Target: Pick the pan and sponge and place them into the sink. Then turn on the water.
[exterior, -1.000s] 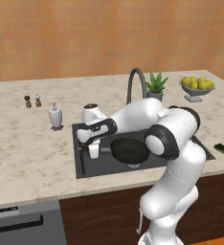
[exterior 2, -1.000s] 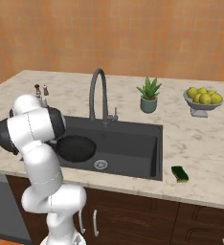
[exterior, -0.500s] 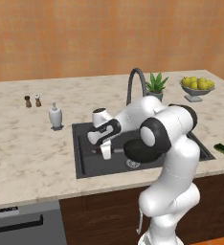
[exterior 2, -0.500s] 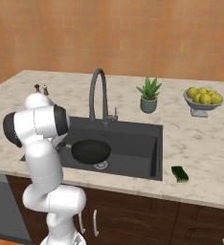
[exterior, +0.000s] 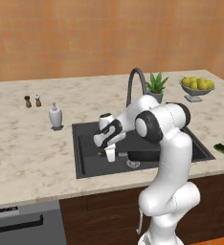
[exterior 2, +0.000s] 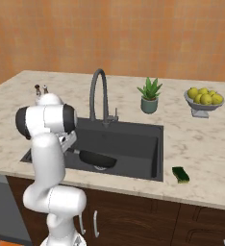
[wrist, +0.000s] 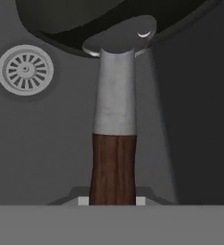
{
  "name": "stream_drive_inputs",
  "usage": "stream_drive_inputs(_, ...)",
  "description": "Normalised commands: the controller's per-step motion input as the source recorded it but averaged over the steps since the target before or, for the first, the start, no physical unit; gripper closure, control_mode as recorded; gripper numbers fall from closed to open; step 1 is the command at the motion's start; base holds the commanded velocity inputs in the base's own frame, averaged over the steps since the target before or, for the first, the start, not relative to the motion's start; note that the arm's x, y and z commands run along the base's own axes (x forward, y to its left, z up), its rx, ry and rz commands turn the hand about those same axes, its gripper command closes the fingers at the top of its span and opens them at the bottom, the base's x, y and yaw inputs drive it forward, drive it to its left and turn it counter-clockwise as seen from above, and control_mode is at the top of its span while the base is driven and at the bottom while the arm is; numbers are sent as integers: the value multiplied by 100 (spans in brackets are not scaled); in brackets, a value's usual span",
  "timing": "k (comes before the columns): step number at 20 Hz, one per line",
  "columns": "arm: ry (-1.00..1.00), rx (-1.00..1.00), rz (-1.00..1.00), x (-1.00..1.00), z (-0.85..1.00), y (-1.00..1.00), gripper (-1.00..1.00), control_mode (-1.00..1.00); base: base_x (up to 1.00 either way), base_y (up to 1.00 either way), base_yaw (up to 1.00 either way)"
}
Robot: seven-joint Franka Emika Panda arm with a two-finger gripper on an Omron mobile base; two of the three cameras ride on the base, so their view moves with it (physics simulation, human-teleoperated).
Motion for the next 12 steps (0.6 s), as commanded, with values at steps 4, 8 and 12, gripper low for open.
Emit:
stream_drive_inputs(4,-8,0,-8,4,-53,0,100,-100,0,0,0)
stream_drive_inputs(8,-10,0,-8,0,-45,0,100,-100,0,0,0)
stream_drive_inputs(12,-7,0,-8,6,-23,0,100,-100,0,0,0)
